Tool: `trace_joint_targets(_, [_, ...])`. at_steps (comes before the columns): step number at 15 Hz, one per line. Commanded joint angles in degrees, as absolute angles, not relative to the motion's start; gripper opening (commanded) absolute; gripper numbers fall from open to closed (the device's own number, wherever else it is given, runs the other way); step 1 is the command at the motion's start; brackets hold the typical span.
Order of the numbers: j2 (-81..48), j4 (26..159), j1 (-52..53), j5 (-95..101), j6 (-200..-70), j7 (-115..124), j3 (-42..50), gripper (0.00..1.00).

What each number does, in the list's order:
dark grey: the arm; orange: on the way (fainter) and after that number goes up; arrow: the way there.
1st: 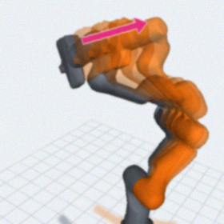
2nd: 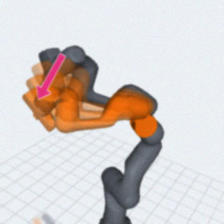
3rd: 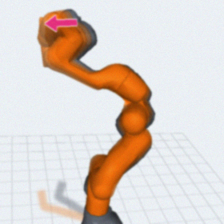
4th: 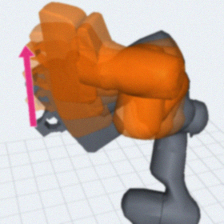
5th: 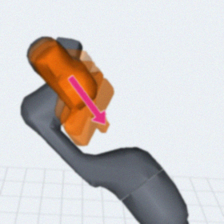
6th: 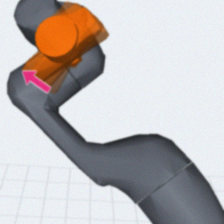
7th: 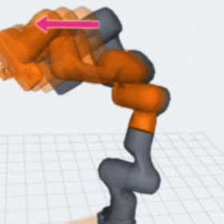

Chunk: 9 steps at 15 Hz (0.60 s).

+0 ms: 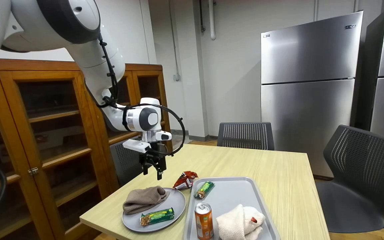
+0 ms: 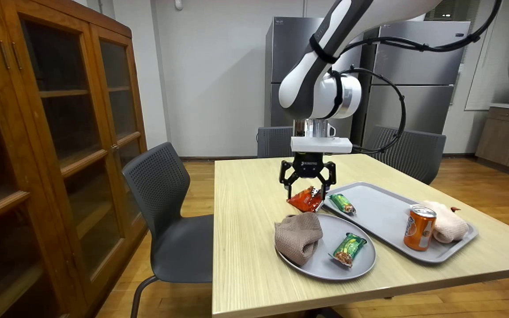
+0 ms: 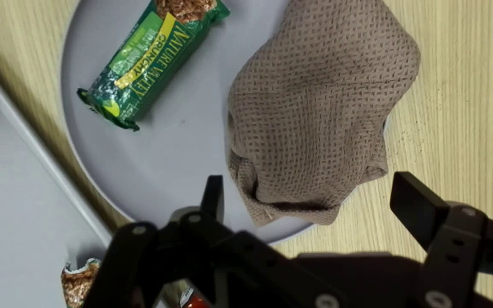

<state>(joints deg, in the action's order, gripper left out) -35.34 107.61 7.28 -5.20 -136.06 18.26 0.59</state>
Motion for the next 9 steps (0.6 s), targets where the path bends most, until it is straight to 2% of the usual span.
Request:
trace_joint_targets(1, [-35.58, 109.57, 7.85, -8.08, -140.40, 23.13, 0.43, 1.00])
trace_joint_targets(9, [-38.56, 110.19, 9.36, -9.30, -143.72, 29.06, 1.75, 1.00])
